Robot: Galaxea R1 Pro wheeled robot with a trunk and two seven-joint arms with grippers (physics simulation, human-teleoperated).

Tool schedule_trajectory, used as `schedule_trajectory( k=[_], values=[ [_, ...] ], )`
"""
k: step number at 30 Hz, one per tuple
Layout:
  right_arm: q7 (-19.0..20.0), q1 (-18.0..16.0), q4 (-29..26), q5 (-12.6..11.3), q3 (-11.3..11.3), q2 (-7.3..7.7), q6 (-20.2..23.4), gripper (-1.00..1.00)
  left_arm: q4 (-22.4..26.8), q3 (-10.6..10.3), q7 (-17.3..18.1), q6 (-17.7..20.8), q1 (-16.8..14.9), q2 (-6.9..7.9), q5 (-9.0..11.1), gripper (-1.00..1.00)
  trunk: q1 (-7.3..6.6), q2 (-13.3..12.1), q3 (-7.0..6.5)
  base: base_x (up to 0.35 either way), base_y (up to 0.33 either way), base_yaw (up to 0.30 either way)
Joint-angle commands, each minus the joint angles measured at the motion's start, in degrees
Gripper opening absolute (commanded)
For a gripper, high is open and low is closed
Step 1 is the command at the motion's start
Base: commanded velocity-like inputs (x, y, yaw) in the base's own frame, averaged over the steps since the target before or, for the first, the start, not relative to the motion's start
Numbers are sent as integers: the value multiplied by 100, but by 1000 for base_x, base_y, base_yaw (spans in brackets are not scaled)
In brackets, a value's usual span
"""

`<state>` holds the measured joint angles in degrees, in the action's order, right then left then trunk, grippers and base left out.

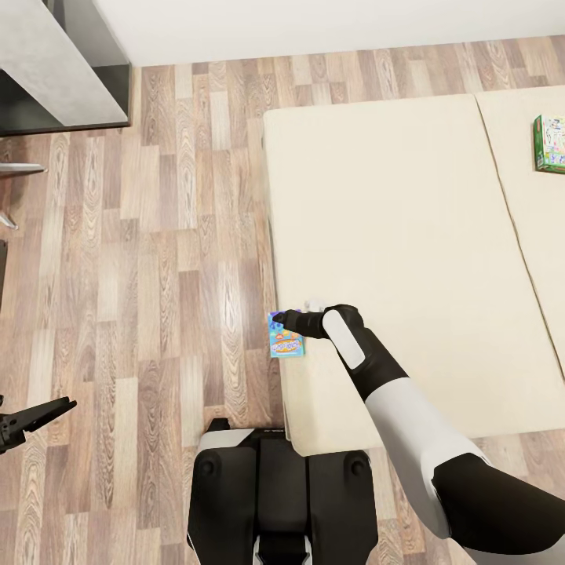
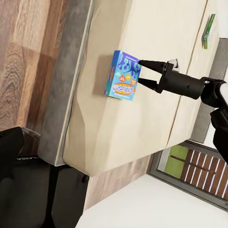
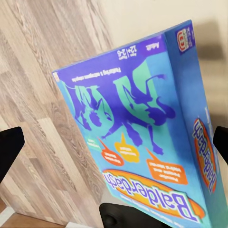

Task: Put all the toys in the child's room - the three board games (two on the bed and one on the table), the two jigsaw puzzles on the table, and the tennis ball on the table - inside the toy box on the table in the child's room.

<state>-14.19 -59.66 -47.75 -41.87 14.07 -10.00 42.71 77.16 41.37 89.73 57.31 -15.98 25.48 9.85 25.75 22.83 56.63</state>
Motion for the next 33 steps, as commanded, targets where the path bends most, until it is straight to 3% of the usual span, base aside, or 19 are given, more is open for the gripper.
schedule_trajectory(
  k=[1, 33],
  values=[
    [-57, -2, -6, -58, 5, 0, 10, 100, 1, 2, 27, 61, -1, 3, -9, 100, 4, 9, 6, 0, 0, 0],
    [-73, -2, -6, -50, 8, 0, 44, 100, 1, 2, 27, 61, -1, 8, -9, 100, 4, 9, 6, 0, 0, 0]
  ],
)
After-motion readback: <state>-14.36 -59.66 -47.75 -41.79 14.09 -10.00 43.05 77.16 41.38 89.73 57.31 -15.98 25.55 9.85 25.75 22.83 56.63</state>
